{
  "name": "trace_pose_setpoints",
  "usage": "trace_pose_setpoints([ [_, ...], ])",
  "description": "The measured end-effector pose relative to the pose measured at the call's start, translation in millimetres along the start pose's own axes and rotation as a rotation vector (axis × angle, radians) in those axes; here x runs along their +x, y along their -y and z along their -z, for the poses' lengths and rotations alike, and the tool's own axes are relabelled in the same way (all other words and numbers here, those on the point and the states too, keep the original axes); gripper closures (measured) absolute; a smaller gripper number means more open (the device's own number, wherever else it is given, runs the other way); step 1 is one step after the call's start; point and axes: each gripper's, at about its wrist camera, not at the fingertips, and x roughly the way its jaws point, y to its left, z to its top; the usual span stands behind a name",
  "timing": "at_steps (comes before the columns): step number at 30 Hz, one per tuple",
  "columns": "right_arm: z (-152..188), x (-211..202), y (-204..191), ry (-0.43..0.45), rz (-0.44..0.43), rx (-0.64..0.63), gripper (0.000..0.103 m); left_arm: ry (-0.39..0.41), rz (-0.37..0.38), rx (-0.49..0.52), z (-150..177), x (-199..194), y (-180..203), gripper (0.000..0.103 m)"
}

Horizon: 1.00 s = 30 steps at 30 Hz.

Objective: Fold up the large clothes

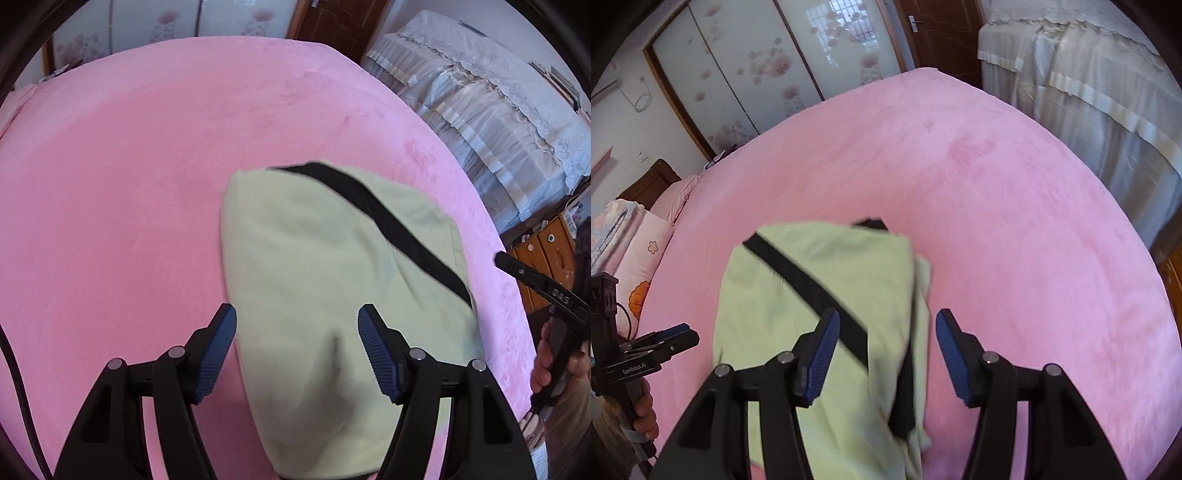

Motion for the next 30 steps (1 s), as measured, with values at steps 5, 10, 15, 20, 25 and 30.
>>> trace_pose_setpoints([
  [5, -27.0, 56.1, 7.5, -0.091, -0.018, 0.015, 0.048, -0.061, 0.029, 0.011, -40.7, 39.1, -8.0, 0.032],
  [10, -31.7, 86.2, 21.0, -0.165, -0.063, 0.037, 0.048, -0.127, 0.041, -0.038, -50.7, 73.0, -37.8, 0.029],
  [15, -28.9, 93.9, 10.5, -0.175, -0.107, -0.022, 0.093, -0.148, 0.107, -0.079, -50.3, 93.8, -50.7, 0.030],
  [20, -16.3, 105.5, 19.1, -0.164, -0.009, -0.042, 0.096, -0.109, -0.005, -0.006, -46.0, 110.9, -39.2, 0.050],
  [25, -7.8, 113.2, 15.6, -0.176, 0.057, -0.021, 0.091, -0.100, -0.043, -0.009, -45.9, 112.9, -37.6, 0.047],
  [30, -8.4, 42.2, -21.8, -0.001, 0.175, -0.116, 0.077, 0.083, -0.239, 0.041, -34.3, 52.1, -14.2, 0.047],
])
